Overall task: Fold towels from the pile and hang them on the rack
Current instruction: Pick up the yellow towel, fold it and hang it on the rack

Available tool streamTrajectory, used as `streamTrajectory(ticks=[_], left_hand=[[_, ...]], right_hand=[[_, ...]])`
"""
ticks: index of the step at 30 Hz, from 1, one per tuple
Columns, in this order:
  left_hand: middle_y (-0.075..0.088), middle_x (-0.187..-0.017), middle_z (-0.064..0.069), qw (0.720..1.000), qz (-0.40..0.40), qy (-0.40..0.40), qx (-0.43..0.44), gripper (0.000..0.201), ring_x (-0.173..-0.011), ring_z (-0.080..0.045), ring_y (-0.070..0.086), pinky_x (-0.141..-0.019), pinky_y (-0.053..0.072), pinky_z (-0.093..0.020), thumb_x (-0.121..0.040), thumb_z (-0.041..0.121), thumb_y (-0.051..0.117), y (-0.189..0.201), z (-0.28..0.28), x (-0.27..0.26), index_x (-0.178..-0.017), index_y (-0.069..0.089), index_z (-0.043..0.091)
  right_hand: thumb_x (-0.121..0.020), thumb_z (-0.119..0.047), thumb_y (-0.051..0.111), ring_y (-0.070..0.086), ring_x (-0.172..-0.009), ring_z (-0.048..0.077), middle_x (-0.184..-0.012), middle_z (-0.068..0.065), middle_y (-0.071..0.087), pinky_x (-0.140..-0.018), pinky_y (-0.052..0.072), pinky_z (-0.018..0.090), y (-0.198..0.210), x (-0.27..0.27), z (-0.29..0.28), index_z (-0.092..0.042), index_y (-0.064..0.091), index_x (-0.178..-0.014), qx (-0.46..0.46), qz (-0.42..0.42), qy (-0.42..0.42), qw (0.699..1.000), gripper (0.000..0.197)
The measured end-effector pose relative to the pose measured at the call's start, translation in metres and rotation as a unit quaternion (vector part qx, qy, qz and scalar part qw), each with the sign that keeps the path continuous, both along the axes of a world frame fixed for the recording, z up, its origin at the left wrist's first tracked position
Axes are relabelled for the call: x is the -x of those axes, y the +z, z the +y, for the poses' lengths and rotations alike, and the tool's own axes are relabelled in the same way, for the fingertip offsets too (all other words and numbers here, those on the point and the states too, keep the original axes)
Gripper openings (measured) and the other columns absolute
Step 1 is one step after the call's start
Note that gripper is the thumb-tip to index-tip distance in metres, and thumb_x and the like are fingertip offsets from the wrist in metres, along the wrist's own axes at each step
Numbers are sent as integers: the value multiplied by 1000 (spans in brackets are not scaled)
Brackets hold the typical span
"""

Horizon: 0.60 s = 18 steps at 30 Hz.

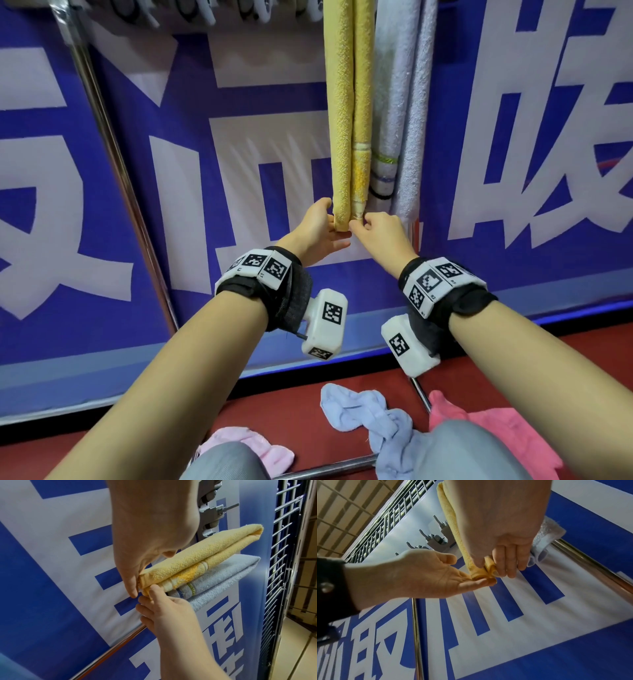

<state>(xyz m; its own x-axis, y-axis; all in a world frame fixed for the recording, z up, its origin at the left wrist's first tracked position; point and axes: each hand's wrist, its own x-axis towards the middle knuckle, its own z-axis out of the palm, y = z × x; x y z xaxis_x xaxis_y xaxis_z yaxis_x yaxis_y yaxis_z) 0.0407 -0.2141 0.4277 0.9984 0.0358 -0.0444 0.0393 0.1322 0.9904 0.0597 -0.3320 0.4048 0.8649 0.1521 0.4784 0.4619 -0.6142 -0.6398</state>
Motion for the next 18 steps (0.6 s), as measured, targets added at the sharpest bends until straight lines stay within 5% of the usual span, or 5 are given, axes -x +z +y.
streamTrajectory(ticks=[4,9,14,18], left_hand=[[58,-97,-15,999,-8,-8,34,46,-93,-23,54,-94,41,-37,-99,32,24,3,-4,3,-88,58,4],[58,-101,-15,998,-27,5,61,41,-96,-23,54,-82,46,-32,-100,30,25,0,-8,4,-100,55,3],[59,-92,-14,998,-33,1,58,36,-81,-21,58,-58,54,-25,-97,22,26,-1,-10,12,-108,53,1],[53,-85,-10,999,-4,-4,50,27,-83,-22,52,-67,46,-29,-95,23,29,-5,-7,16,-90,50,6]], right_hand=[[-88,-17,51,41,-62,29,-52,8,43,-59,27,28,5,0,2,-8,46,-52,17,-16,-34,999,38],[-88,-12,51,45,-65,29,-62,16,51,-60,30,29,4,0,0,5,65,-68,49,-20,-52,997,30],[-88,-14,51,56,-68,33,-66,22,62,-64,44,35,-3,2,1,3,67,-68,25,-24,-18,999,30],[-89,-21,48,61,-71,33,-69,22,66,-71,50,39,-9,3,1,1,63,-65,-15,-6,6,1000,36]])
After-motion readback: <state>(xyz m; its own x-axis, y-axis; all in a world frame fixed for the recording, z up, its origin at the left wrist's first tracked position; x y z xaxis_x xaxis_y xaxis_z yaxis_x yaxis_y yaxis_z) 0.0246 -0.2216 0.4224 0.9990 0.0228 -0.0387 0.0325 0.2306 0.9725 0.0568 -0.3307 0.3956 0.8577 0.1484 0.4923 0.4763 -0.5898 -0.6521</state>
